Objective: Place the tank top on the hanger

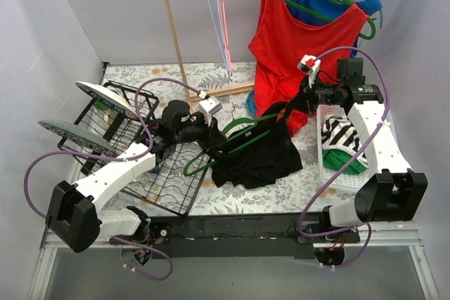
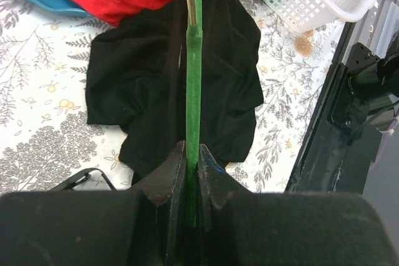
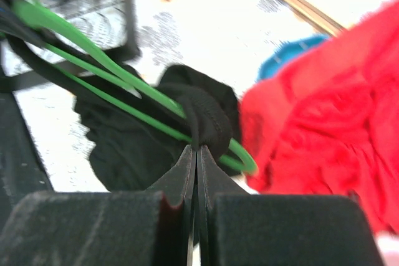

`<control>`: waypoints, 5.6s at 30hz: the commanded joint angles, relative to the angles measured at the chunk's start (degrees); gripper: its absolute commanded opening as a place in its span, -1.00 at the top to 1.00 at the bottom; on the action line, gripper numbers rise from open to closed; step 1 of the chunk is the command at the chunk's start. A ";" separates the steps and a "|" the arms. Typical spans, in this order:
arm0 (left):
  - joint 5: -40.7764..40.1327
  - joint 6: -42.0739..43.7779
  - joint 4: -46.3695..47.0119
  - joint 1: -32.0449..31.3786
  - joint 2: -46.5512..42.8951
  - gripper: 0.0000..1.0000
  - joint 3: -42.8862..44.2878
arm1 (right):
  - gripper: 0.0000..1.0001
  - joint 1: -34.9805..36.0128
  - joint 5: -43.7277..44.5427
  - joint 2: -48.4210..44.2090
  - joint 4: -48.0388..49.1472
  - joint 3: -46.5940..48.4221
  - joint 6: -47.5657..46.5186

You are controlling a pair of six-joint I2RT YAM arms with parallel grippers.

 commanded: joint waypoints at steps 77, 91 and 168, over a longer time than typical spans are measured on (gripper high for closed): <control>-2.18 12.72 -15.61 0.46 -10.86 -0.76 21.03 | 0.97 -12.88 10.36 -20.11 -12.58 -2.44 -13.33; -3.68 7.79 -14.30 0.46 -18.34 -0.82 12.94 | 0.97 -6.47 14.04 0.01 0.35 20.58 2.32; -5.09 4.36 -13.77 0.46 -20.89 -0.83 10.65 | 0.31 -11.38 21.35 22.70 11.27 45.73 26.23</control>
